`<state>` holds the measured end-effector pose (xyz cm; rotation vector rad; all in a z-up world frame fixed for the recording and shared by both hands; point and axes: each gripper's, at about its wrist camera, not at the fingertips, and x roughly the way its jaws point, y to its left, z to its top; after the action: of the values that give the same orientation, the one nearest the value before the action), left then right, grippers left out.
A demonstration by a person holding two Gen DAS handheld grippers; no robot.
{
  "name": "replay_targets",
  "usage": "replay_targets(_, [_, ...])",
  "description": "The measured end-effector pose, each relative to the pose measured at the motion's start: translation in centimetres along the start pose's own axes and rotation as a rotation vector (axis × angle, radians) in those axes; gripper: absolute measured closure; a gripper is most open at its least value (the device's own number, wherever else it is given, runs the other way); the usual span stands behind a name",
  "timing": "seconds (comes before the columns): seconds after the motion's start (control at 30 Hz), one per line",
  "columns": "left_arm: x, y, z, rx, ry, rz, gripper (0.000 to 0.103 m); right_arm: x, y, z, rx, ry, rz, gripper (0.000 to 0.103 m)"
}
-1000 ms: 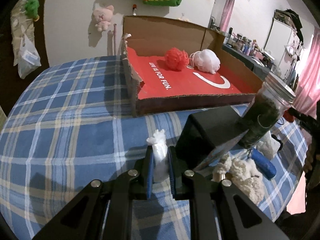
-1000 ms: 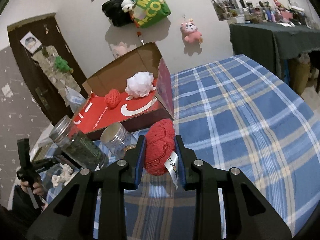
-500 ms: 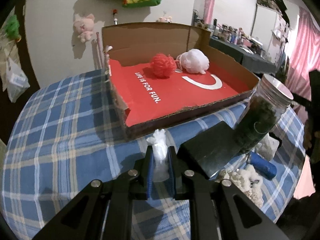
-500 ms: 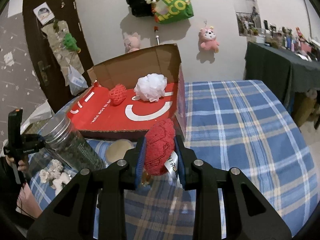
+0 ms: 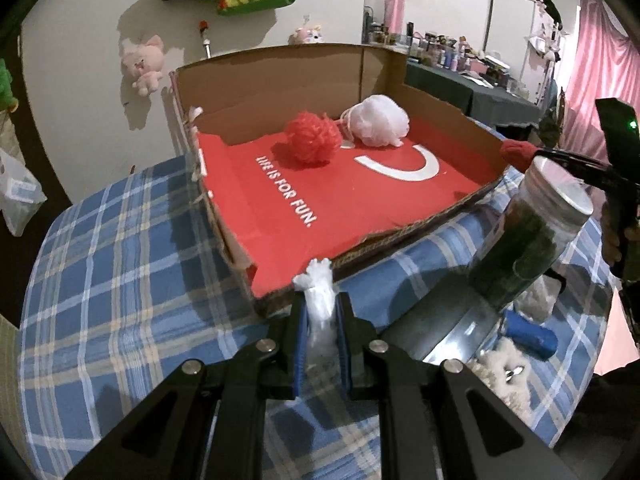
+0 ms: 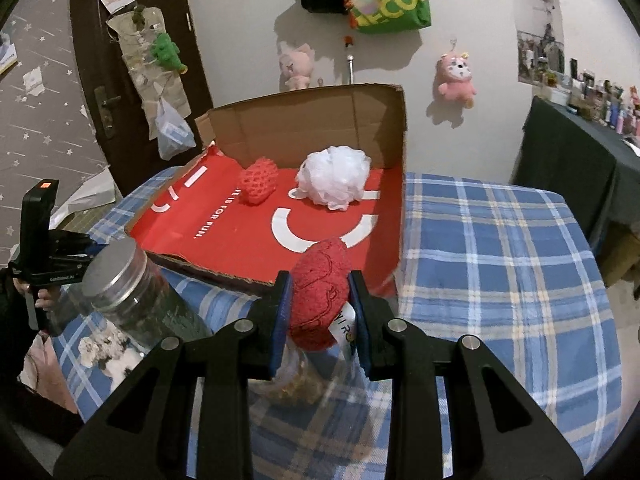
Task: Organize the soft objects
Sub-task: 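Carry the sock and pouch into the box and open both tools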
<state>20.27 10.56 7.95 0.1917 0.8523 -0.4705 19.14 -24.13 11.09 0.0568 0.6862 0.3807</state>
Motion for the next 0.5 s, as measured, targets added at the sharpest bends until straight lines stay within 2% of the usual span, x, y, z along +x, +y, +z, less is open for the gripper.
replay_targets(0.3, [1.1,-0.8,3.1,0.024,-0.001,-0.046,0.089,0.9,-0.5,2.6,0.051,0.016,0.097,0.076])
replay_targets(0.5, [3.5,-0.1,5.5,-0.037,0.034,-0.041,0.089,2.3,-1.0,4.9,0.093,-0.001,0.115,0.076])
